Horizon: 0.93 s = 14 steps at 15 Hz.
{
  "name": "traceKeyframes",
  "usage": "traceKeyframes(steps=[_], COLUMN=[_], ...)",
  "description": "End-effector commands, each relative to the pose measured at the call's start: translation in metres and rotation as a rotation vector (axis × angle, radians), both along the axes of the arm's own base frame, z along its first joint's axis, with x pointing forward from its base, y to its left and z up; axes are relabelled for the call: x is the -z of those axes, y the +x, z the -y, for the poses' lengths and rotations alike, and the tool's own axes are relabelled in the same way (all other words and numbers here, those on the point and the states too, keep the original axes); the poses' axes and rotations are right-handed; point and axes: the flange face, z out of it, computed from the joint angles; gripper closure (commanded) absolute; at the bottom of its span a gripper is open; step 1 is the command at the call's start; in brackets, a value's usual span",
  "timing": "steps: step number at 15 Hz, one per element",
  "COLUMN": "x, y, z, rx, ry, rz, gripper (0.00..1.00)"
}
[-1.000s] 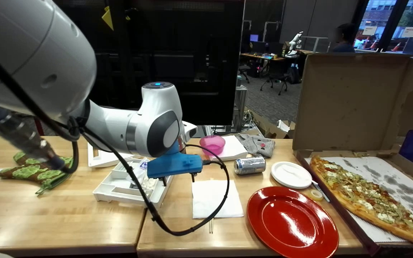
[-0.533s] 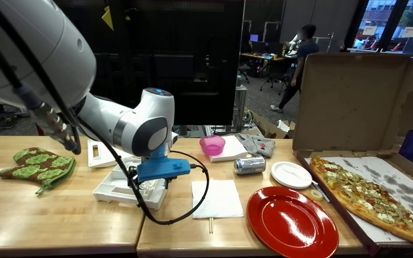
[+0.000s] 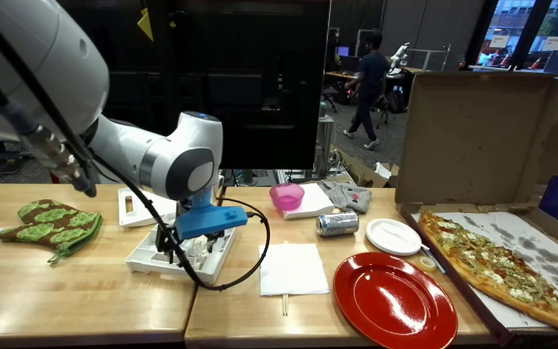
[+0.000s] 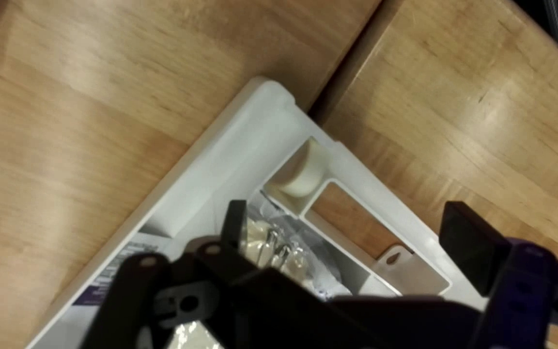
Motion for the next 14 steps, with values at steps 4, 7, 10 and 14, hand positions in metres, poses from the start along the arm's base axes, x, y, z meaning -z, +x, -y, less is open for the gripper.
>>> traceKeyframes(steps=[4,7,10,14], x=[-0.006,-0.003,-0.007,-0.010], y=[-0.021,-0.026,-0.023,-0.025], z=[-0.047,-0.068,-0.087,-0.096], rx=[-0.019,-0.049,-0.075,-0.090], ry=[-0.009,-0.012,-0.016,-0.024], rz=[0.162,0.196,0.233,0.276], gripper=[0.00,0.00,0.00,0.00])
